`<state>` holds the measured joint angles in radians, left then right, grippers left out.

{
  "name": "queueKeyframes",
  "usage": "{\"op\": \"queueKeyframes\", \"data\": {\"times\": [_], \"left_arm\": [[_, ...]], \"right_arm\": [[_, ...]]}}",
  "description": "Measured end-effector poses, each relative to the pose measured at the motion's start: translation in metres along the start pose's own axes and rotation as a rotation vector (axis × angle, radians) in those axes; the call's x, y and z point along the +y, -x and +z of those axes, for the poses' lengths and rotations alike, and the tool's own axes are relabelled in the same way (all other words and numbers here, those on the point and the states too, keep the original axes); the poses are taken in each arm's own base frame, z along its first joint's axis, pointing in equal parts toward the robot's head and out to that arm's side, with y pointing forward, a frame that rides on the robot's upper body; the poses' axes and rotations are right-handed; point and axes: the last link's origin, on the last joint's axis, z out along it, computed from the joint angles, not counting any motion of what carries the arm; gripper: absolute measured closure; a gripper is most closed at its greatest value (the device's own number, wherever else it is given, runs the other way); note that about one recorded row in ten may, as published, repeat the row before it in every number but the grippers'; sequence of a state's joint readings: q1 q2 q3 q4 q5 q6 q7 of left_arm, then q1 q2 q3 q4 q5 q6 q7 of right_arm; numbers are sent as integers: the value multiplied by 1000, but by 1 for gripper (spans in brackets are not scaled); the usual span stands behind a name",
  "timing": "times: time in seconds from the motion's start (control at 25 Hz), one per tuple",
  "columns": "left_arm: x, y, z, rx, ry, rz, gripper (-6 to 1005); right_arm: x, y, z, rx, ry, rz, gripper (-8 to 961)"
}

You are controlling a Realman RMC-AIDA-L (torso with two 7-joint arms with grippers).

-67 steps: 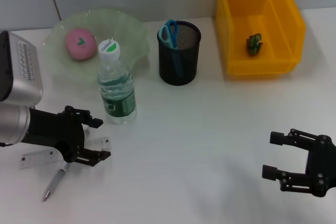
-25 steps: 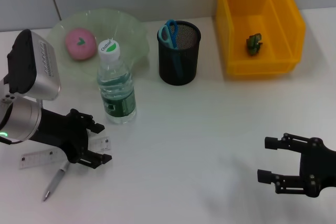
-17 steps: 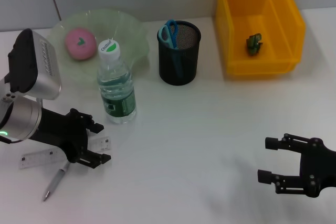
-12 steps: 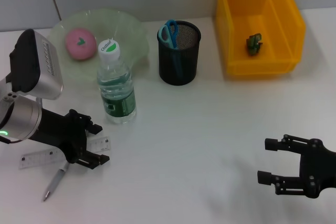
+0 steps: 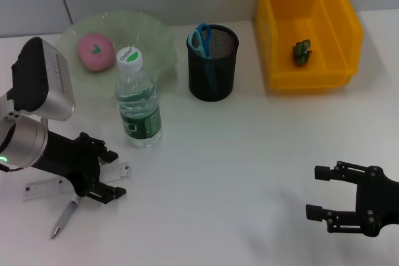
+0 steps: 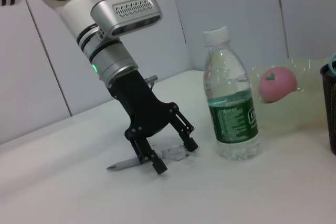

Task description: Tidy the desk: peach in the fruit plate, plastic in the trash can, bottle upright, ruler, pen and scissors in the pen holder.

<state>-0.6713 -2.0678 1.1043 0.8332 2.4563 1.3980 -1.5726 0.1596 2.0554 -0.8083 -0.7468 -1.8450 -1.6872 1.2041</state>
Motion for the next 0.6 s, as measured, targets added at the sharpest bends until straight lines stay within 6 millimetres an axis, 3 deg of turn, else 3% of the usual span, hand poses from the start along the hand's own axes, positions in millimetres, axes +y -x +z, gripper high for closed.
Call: {"op": "queueKeyframes", "data": {"times": [0.6], "left_arm": [[0, -4, 3, -52, 8, 47, 290]], "right_arm": [[0, -4, 5, 4, 4, 22, 122]]}}
